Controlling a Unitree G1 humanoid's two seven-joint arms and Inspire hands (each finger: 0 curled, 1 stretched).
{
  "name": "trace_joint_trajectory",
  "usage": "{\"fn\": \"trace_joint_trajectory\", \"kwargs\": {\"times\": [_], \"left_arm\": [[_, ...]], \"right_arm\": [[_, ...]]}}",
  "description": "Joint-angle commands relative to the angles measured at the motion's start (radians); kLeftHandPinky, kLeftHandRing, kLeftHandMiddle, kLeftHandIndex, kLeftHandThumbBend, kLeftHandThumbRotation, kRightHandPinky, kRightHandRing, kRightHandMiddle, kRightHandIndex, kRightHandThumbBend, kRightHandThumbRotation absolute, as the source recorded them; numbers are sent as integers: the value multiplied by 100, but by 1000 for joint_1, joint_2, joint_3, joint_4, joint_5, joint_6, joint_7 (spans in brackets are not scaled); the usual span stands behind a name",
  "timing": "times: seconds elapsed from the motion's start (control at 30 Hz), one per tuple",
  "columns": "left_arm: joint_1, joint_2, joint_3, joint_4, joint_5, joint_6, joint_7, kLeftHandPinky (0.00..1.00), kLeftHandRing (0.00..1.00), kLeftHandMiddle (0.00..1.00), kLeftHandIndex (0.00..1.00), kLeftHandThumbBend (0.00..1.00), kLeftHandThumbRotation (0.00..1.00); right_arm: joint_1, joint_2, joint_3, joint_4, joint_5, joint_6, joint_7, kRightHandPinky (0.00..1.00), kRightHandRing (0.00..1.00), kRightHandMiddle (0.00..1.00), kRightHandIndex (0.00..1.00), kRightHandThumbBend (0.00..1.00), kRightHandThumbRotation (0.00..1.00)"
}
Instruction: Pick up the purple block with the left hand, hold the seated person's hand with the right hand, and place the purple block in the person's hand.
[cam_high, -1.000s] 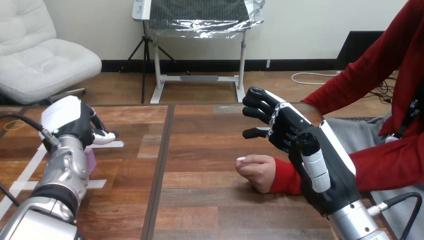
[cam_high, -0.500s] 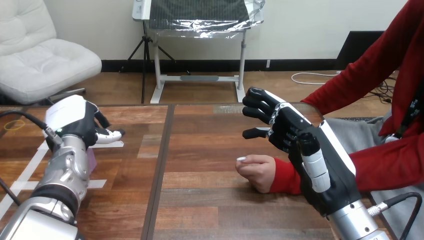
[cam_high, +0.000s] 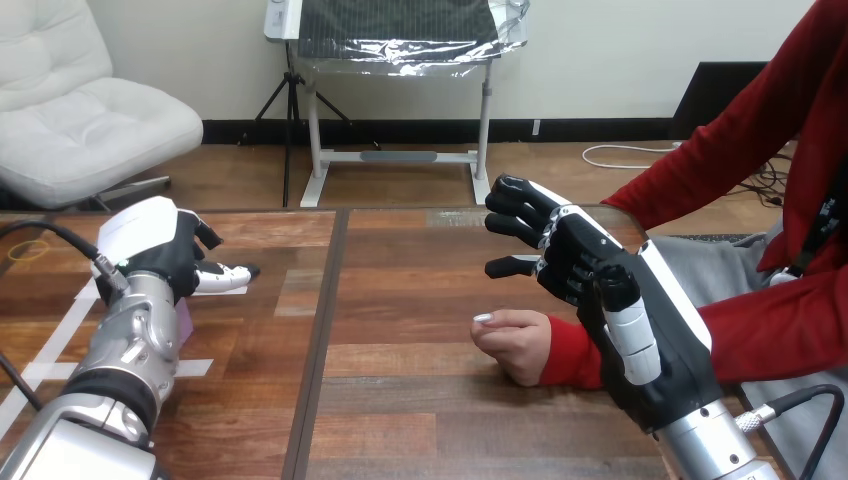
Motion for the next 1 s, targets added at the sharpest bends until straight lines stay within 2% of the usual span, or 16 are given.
{"fn": "trace_joint_trajectory", "kwargs": {"times": [0.0,0.37,0.77,0.97], "left_arm": [[-66,1,-5,-21,6,-5,-4,63,70,73,72,69,37],[-66,-2,4,-22,-3,-3,-17,65,73,76,73,67,29],[-67,-3,7,-21,-9,10,-37,66,76,79,77,68,31],[-70,3,-33,-15,32,35,-62,74,80,83,80,68,37]], "right_arm": [[-38,-1,-3,-15,11,2,-2,70,86,88,87,91,100],[-38,-1,-5,-16,10,2,-5,70,86,87,87,93,100],[-38,-3,-5,-17,14,7,-2,69,86,87,86,93,100],[-36,-3,-4,-20,14,10,-2,70,86,87,87,92,100]]}}
